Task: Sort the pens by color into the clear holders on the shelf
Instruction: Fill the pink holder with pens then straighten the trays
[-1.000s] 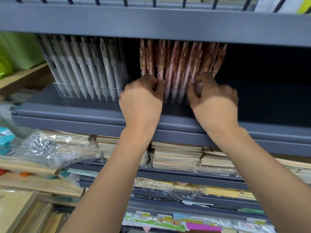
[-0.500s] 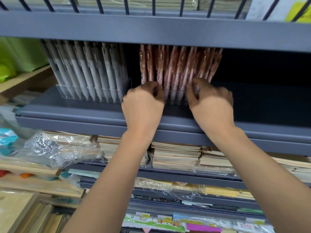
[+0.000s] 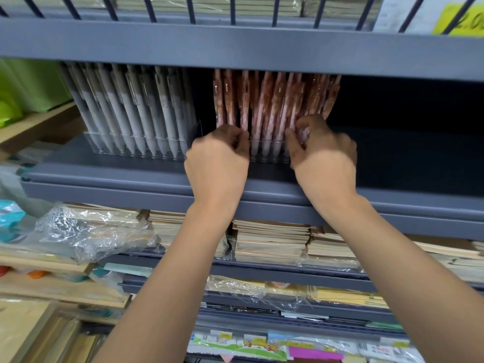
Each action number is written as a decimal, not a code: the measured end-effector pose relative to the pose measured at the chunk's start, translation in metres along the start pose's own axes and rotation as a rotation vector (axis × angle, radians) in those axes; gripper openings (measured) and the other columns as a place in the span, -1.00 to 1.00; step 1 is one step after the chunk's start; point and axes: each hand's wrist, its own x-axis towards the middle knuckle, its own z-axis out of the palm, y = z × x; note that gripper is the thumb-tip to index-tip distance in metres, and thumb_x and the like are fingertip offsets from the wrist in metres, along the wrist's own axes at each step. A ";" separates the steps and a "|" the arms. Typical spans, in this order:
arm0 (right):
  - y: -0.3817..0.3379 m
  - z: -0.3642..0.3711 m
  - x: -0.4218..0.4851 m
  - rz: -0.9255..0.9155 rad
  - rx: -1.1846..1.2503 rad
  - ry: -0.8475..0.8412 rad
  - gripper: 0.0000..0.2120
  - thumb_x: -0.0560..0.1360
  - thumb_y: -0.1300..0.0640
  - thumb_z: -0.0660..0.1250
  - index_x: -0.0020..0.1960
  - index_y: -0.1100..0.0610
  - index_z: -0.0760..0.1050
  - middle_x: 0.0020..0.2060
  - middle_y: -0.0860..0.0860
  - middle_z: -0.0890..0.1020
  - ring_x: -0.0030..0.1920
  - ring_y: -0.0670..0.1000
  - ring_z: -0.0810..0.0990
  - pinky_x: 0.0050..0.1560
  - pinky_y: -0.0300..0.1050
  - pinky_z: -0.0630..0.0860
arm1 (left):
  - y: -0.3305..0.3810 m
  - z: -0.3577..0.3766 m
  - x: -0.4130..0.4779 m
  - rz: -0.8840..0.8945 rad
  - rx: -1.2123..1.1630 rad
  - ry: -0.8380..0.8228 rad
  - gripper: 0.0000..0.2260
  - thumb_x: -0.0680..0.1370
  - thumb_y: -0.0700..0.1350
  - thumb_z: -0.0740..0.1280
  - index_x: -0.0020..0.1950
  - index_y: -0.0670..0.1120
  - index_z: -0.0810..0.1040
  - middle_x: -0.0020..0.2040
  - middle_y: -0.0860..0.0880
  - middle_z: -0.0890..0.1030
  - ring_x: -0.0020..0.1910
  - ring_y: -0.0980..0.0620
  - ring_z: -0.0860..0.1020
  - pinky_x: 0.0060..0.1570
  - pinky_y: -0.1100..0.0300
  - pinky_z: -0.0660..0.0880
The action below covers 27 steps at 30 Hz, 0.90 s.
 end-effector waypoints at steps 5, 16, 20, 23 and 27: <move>-0.001 0.000 -0.002 -0.011 -0.008 0.028 -0.71 0.60 -0.09 0.21 0.18 0.08 0.48 -0.18 0.22 0.65 -0.13 0.34 0.57 -0.07 0.03 0.44 | 0.003 0.000 -0.002 -0.071 -0.085 0.076 -0.82 0.53 0.05 0.39 -0.08 -0.05 0.65 -0.26 -0.07 0.70 -0.21 -0.18 0.66 -0.21 -0.04 0.58; 0.004 -0.001 -0.001 -0.036 -0.029 -0.073 -0.69 0.64 -0.02 0.10 0.31 0.00 0.46 -0.19 0.20 0.67 -0.07 0.32 0.58 0.06 0.08 0.48 | 0.015 0.003 0.004 0.066 -0.041 -0.061 -0.73 0.58 0.08 0.26 0.03 0.00 0.72 -0.24 -0.12 0.71 -0.18 -0.25 0.65 -0.09 -0.04 0.57; 0.003 -0.003 0.000 -0.013 0.034 -0.073 -0.70 0.64 -0.05 0.13 0.29 0.01 0.46 -0.20 0.19 0.67 -0.08 0.30 0.59 0.08 0.07 0.48 | 0.017 0.008 0.004 0.033 0.002 -0.068 -0.66 0.57 0.16 0.22 0.01 0.01 0.70 -0.20 -0.15 0.70 -0.14 -0.24 0.65 -0.07 -0.03 0.56; 0.002 -0.003 0.000 0.000 0.079 -0.062 -0.71 0.63 -0.07 0.15 0.24 0.03 0.47 -0.20 0.20 0.67 -0.08 0.30 0.61 0.07 0.08 0.50 | 0.017 0.010 0.004 0.008 -0.043 -0.050 -0.65 0.54 0.15 0.23 -0.02 -0.03 0.71 -0.23 -0.18 0.70 -0.15 -0.26 0.66 -0.08 -0.06 0.56; 0.002 -0.004 0.000 -0.004 0.107 -0.042 -0.72 0.62 -0.06 0.17 0.23 0.06 0.48 -0.22 0.21 0.66 -0.11 0.30 0.62 0.03 0.09 0.52 | 0.015 0.011 0.006 -0.005 -0.036 -0.063 -0.67 0.56 0.13 0.23 0.00 -0.02 0.71 -0.21 -0.19 0.70 -0.12 -0.27 0.66 -0.04 -0.04 0.56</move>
